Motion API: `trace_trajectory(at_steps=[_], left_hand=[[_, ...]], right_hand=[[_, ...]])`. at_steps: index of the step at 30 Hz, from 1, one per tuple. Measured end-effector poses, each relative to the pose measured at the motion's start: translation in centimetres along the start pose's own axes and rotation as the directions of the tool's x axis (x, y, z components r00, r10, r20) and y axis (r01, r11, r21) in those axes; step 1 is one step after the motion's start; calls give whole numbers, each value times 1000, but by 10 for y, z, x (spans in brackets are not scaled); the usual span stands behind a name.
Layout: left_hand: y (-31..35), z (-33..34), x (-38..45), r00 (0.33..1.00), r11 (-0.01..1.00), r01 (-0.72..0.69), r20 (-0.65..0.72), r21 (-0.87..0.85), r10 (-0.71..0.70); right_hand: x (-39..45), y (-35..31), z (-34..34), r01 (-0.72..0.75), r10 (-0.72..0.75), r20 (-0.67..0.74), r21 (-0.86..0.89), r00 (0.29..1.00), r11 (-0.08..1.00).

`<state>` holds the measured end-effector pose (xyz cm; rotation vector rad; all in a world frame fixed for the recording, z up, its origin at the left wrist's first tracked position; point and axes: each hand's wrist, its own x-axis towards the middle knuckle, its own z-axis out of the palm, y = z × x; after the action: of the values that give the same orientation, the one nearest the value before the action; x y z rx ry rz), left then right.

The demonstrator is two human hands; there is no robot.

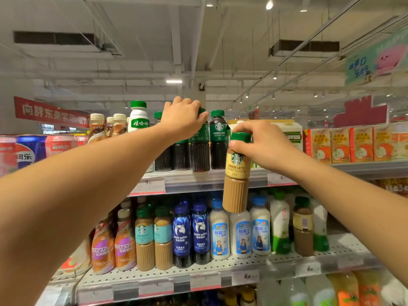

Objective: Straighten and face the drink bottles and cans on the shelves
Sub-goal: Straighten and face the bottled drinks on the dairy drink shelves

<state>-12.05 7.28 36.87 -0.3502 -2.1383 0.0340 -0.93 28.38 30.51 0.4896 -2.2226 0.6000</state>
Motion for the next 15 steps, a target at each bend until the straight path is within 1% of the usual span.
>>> trace_trajectory(at_steps=[3,6,9,12,15], left_hand=[[-5,2,-8,1000,1000,-14,-26,-21,14],[-9,-4,-24,997,989,-26,-81,-143,15],[-15,-10,-62,992,967,-45,-124,-252,14],[-20,-10,-118,995,964,-67,-85,-259,47],[-25,0,-173,996,975,-90,-18,-205,88]], right_hand=[[-8,-3,14,4,-4,35,3,999,1000],[-18,-6,28,-1,0,61,19,998,1000],[-32,-8,45,-18,13,111,42,994,999],[-49,-11,62,-35,23,159,74,987,997],[-65,-14,81,-48,28,189,100,982,994]])
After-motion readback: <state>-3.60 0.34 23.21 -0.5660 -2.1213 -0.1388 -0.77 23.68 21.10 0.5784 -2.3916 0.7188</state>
